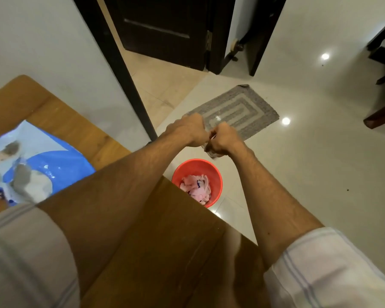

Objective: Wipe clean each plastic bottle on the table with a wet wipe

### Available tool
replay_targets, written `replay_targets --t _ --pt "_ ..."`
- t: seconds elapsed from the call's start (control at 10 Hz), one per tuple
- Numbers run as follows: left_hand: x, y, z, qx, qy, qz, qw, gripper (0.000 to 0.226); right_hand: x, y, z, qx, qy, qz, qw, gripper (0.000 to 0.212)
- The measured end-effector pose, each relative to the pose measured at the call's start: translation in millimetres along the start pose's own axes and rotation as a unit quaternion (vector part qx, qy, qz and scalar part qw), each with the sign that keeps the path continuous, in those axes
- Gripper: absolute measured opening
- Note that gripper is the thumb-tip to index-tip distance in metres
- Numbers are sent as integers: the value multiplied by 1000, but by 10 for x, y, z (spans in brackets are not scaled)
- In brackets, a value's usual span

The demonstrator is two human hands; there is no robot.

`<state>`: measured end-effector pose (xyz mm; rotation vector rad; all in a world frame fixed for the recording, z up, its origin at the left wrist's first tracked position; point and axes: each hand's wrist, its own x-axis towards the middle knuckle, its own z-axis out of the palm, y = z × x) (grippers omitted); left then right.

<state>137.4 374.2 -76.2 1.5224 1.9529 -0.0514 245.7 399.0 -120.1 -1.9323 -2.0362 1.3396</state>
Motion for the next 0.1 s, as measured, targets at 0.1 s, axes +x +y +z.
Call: replay_targets --t 0.1 --pt "-97 -48 -116 -47 99 45 993 24 -78 -168 -13 14 34 -47 998 9"
